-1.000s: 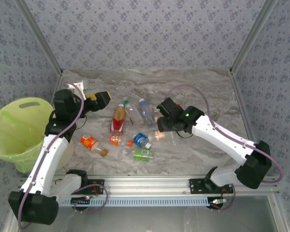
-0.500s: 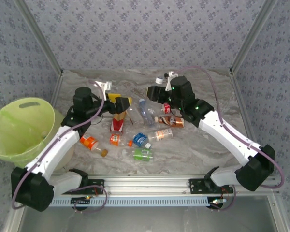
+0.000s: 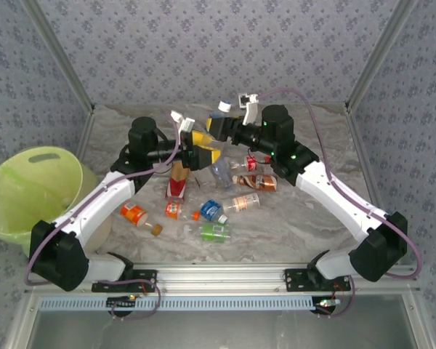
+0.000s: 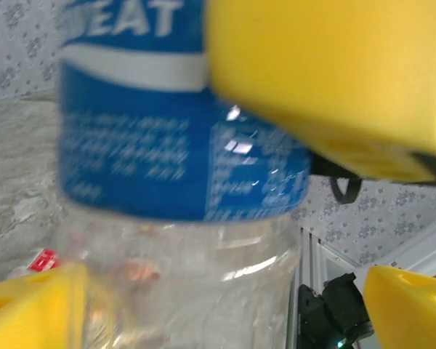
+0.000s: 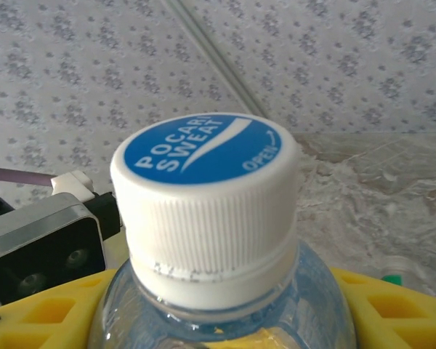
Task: Put the plastic bottles in the bin
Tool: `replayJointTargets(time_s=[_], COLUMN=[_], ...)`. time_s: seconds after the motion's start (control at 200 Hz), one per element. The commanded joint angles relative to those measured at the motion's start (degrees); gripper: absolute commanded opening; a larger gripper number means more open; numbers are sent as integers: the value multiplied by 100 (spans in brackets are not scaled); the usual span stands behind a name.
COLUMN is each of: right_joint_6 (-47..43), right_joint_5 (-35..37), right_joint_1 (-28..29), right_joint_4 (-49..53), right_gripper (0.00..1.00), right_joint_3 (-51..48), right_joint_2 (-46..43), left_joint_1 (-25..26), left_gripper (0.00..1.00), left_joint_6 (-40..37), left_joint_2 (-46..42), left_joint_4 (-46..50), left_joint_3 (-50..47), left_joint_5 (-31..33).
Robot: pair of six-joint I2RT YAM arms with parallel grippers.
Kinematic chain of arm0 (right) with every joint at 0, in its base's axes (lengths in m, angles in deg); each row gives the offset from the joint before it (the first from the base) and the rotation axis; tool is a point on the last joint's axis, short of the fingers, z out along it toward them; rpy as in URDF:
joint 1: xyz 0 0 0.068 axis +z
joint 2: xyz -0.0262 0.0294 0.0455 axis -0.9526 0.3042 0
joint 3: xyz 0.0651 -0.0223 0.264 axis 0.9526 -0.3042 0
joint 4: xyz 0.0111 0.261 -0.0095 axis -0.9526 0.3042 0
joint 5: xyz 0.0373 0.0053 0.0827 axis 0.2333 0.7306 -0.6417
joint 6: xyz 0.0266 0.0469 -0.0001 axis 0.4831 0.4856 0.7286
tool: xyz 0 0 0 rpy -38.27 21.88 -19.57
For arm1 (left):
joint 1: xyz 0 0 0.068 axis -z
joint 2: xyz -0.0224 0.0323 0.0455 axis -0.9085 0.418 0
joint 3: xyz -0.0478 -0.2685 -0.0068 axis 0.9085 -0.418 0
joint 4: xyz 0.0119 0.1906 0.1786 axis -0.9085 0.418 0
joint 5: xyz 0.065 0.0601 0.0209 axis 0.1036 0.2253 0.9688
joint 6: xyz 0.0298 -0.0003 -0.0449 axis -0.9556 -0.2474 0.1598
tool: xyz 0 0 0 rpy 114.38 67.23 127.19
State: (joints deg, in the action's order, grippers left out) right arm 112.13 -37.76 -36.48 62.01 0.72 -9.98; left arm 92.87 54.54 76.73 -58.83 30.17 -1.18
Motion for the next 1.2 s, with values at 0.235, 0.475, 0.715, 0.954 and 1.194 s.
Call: replayJointTargets(time_s=[0.235, 0.475, 0.715, 0.954, 1.194], right_joint_6=[379, 398, 290, 521, 709], right_joint_5=[-656, -361, 644, 2781, 2940], right_joint_1=[-26, -74, -255, -438, -588], right_joint_4=[-295, 210, 691, 2073, 1954], right_gripper=[53, 77, 98, 100, 100], right_joint_3=[293, 364, 156, -74, -568], right_joint_2=[96, 95, -186, -351, -427], left_joint_1=[117, 245, 244, 245, 244], left_gripper=[55, 48, 47, 45, 43], left_joint_6=[-357, -489, -102, 5, -672], left_joint_2=[49, -211, -710, -1341, -2057], left_joint_4=[115, 1047, 1974, 3794, 5169], left_joint_3=[318, 353, 149, 367, 1322], left_joint_5=[-187, 1302, 2766, 4054, 6316])
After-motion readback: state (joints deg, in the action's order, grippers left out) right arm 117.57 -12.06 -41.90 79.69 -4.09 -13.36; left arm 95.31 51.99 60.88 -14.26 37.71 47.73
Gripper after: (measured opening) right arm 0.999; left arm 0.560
